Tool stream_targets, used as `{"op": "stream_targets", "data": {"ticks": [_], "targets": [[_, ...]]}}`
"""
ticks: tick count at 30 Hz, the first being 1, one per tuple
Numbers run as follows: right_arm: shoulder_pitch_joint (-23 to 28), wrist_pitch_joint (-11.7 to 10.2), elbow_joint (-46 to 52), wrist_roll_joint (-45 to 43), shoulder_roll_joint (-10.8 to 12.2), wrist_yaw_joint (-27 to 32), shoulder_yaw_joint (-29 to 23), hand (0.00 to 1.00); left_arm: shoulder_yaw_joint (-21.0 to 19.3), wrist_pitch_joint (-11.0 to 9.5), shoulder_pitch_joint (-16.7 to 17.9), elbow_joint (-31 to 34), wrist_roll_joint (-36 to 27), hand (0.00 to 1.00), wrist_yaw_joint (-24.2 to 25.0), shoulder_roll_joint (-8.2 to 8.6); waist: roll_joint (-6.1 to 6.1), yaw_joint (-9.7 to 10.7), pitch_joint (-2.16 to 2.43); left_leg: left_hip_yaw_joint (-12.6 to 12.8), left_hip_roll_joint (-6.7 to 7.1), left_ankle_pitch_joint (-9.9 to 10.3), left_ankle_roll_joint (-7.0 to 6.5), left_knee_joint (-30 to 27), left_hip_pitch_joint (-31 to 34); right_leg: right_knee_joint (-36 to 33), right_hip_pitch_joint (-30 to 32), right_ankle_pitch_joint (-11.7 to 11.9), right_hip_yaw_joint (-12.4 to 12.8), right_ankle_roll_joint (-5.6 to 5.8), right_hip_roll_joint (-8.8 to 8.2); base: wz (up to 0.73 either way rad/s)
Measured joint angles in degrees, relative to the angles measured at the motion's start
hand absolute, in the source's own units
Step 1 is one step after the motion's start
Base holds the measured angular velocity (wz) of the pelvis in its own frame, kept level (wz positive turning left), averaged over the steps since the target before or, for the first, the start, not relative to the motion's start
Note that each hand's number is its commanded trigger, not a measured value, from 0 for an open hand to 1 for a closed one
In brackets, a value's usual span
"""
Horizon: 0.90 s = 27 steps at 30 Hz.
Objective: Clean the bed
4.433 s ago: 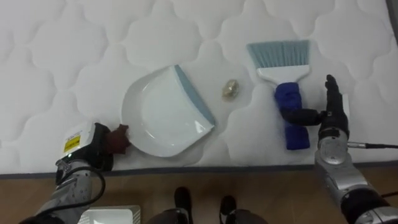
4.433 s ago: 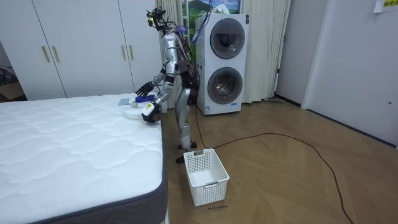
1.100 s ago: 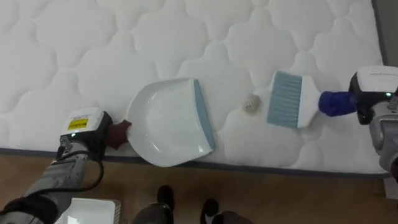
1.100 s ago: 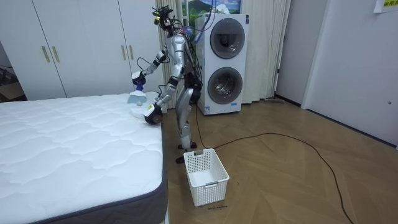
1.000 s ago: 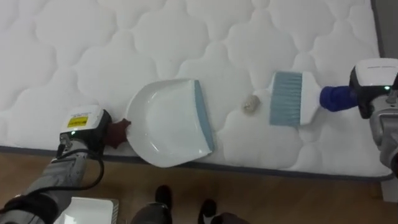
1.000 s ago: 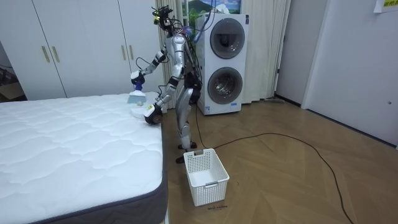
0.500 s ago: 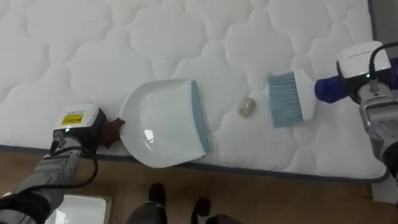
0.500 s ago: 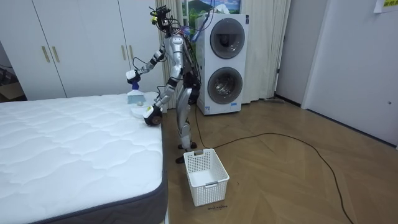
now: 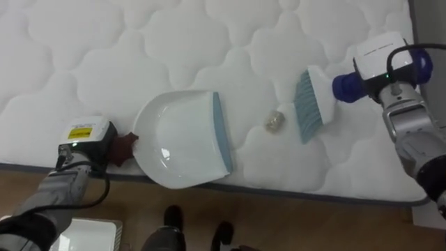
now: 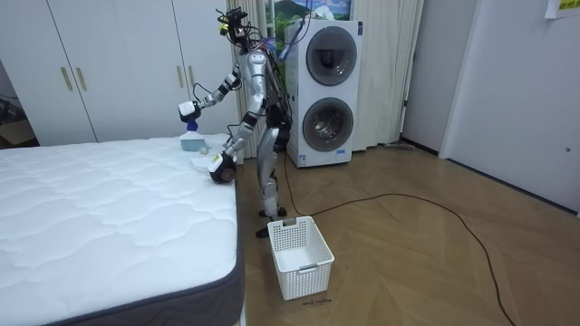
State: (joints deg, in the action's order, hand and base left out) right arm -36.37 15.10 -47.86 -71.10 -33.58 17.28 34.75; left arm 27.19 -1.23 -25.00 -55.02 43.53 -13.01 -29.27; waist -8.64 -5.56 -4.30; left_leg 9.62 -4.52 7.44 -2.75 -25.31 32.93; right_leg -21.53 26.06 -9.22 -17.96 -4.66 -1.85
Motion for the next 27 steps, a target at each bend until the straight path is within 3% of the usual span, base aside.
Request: {"op": "stream_targets", "data": {"ticks": [8, 13, 16, 20, 27], "targets": [[1.67, -0.08, 5.21, -2.76, 0.07, -3.2, 0.06, 1.0, 0.29, 0.61, -0.2, 1.08, 0.06, 1.0, 3.11, 0.01, 1.0, 0.15, 0.13, -0.66, 0.18, 0.01, 0.12, -0.02, -0.12, 0.01, -0.37, -0.03, -0.82, -0.01, -0.1, 0.01], [4.71, -0.04, 6.8, -1.01, 3.22, -5.47, -0.09, 1.0, 1.19, 2.68, -0.19, 2.05, 0.04, 1.0, 6.04, 0.46, 1.29, 0.43, 0.3, -0.7, 0.23, 0.11, 0.06, 0.07, -1.36, 0.63, -1.9, -0.06, -0.72, 0.04, -0.06, 0.02], [6.75, -0.55, 8.04, -1.14, 5.26, -8.13, 0.21, 1.0, 1.3, 3.17, -0.39, 1.95, -0.02, 1.0, 8.05, 1.0, 2.22, 0.45, 0.75, -0.69, 0.26, 0.17, 0.0, -0.01, -1.48, 0.58, -2.07, -0.05, -0.6, 0.05, -0.07, 0.0], [8.11, -1.93, 8.31, -0.4, 5.51, -10.38, 0.58, 1.0, 2.5, 3.58, -0.35, 1.47, -0.03, 1.0, 10.26, 1.11, 3.48, 0.56, 1.09, -0.5, 0.29, 0.15, -0.01, -0.1, -1.66, -0.15, -1.87, -0.21, -0.04, 0.13, -0.14, -0.04], [8.15, -1.92, 10.61, 2.7, 5.58, -14.31, 0.45, 1.0, 2.4, 5.08, -0.41, 2.01, 1.06, 1.0, 12.85, 1.38, 3.68, 0.52, 1.18, 0.54, 0.32, 0.05, 0.12, 0.26, -1.98, -1.34, -0.87, -0.86, 0.72, -0.05, -0.52, -0.04]]}}
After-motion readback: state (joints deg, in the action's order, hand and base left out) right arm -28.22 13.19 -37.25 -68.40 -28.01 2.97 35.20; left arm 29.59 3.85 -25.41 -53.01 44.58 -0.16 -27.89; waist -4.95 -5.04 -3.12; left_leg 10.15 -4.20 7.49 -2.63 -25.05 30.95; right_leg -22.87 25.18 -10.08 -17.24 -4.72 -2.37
